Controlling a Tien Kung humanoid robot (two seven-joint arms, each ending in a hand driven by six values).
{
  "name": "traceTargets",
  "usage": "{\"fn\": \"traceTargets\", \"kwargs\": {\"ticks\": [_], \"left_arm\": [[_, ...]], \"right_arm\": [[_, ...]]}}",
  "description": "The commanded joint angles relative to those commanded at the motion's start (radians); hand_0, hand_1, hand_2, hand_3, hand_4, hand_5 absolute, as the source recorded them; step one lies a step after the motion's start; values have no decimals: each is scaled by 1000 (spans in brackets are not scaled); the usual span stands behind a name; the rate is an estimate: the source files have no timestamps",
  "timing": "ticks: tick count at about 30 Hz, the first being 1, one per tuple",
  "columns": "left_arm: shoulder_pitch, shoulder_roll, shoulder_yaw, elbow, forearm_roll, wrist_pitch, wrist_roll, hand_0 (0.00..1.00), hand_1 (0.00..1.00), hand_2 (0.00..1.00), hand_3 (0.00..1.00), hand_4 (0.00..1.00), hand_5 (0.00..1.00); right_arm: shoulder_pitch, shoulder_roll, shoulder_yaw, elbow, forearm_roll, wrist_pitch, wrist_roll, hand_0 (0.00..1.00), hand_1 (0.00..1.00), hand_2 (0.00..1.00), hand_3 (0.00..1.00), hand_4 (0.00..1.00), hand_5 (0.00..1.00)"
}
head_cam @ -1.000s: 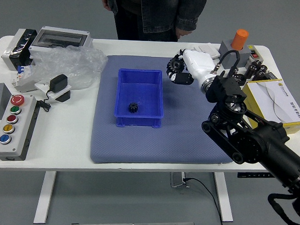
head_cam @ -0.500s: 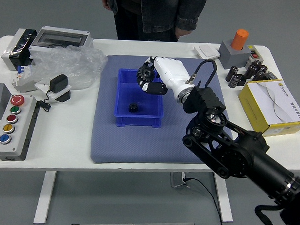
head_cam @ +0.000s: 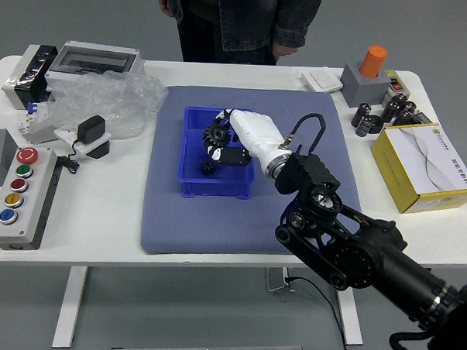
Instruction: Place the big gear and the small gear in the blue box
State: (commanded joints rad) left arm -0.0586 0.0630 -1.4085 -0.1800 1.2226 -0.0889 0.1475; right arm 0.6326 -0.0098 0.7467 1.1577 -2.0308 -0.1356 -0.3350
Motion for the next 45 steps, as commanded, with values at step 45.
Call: {"fn": "traceTargets", "kwargs": {"ticks": [45], "left_arm": [[6,9,6,0,-14,3,-2,730,680,701,708,444,19]], "right_arm": [[29,-122,116,56,19,60,-10,624,541,680,799,799,410]]}}
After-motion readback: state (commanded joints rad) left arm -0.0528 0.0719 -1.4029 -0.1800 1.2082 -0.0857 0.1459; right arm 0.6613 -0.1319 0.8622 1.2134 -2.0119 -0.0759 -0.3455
